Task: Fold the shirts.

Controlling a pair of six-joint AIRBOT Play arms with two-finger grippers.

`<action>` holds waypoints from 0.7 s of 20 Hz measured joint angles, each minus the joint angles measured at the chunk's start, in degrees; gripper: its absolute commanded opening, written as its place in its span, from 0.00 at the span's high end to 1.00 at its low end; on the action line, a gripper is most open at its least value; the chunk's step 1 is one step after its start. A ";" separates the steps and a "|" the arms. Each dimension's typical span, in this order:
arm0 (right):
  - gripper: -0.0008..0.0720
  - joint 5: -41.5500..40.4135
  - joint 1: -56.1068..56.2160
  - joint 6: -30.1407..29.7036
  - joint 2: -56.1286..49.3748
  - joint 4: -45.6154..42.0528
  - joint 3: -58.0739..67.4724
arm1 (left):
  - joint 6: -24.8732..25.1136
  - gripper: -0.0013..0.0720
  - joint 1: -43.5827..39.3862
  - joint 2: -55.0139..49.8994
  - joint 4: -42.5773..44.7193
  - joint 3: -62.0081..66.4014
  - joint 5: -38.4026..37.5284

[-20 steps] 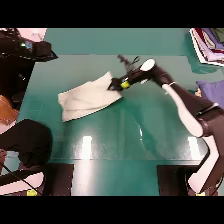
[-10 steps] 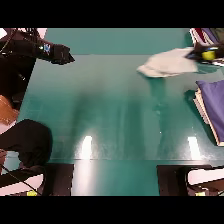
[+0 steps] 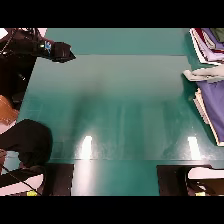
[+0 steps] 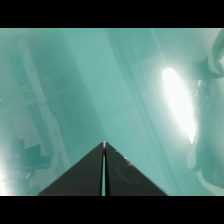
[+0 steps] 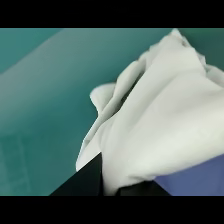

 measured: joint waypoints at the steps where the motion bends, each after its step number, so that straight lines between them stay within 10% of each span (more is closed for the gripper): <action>1: 0.97 -1.09 -0.81 0.00 1.27 -0.02 0.00 | -0.15 0.94 0.00 0.00 0.00 0.00 0.04; 14: 0.97 9.81 -10.32 0.00 14.10 -0.52 -2.36 | -0.31 0.94 0.02 0.00 0.00 0.00 0.42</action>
